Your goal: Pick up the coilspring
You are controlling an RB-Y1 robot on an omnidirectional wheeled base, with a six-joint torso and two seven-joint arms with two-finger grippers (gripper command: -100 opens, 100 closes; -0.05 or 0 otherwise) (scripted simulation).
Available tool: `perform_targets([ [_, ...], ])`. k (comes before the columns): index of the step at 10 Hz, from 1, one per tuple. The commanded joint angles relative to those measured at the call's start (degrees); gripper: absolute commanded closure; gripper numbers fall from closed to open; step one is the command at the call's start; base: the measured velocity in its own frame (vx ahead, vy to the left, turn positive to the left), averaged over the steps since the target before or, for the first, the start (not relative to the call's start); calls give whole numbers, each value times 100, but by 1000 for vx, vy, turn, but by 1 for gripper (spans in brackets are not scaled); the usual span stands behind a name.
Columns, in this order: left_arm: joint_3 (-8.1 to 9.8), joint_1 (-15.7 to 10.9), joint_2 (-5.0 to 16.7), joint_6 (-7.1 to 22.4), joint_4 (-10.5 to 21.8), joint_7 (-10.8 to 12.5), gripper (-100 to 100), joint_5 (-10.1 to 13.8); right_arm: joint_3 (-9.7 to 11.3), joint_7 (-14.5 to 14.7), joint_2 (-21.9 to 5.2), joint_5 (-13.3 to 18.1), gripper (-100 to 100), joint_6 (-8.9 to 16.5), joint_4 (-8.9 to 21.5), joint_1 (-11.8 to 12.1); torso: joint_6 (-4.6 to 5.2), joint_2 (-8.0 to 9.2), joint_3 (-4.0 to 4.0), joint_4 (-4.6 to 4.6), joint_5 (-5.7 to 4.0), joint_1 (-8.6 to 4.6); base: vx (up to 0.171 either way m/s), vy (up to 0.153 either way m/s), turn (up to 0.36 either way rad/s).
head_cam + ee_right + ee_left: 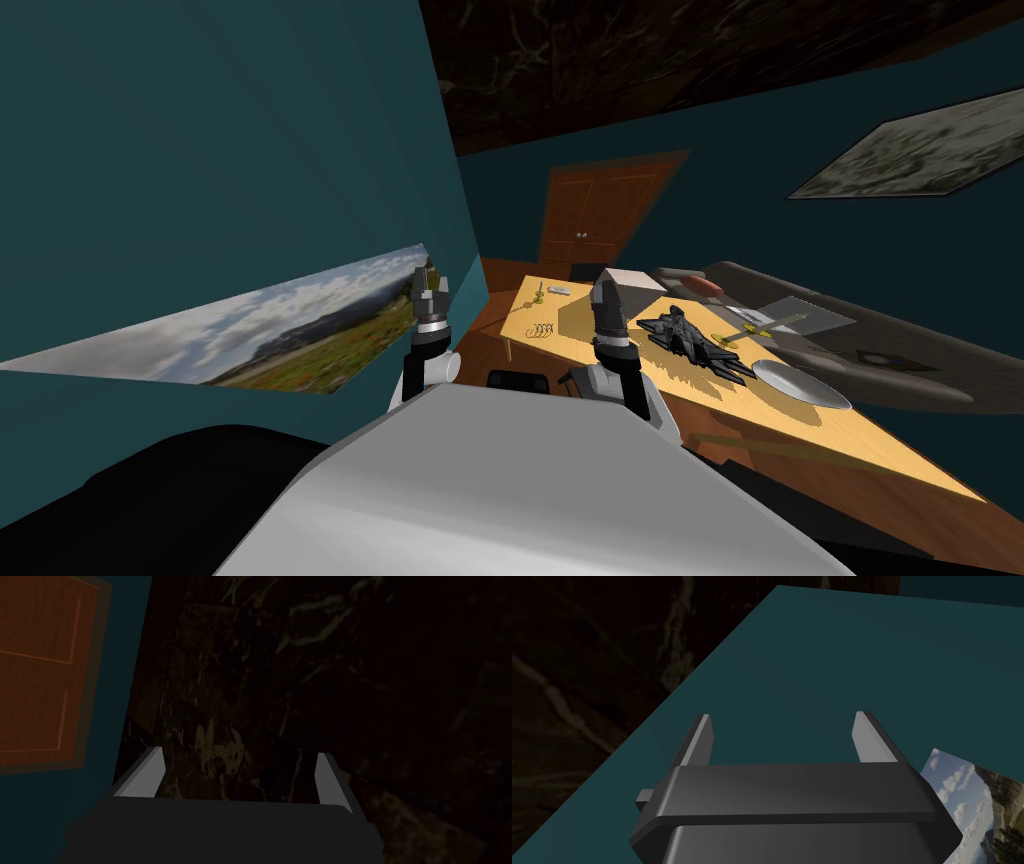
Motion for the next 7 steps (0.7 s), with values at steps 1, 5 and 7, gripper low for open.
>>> perform_targets([
  [1, 0, 0, 0, 0, 0, 0, 0, 0, -11, 46, -18, 223, -100, -9, 122, -15, 0, 0, 0, 0, 0, 0, -6, 39, 24],
  [5, 0, 0, 0, 0, 0, 0, 0, 0, -133, 189, -115, 921, -100, 97, 554, -160, 0, 0, 0, 0, 1, 4, -1, 56, 42],
  [7, 0, 0, 0, 0, 0, 0, 0, 0, -202, 269, -159, 1251, -100, 154, 791, -241, 1, 1, 0, 0, 1, 6, -4, 59, 49],
])
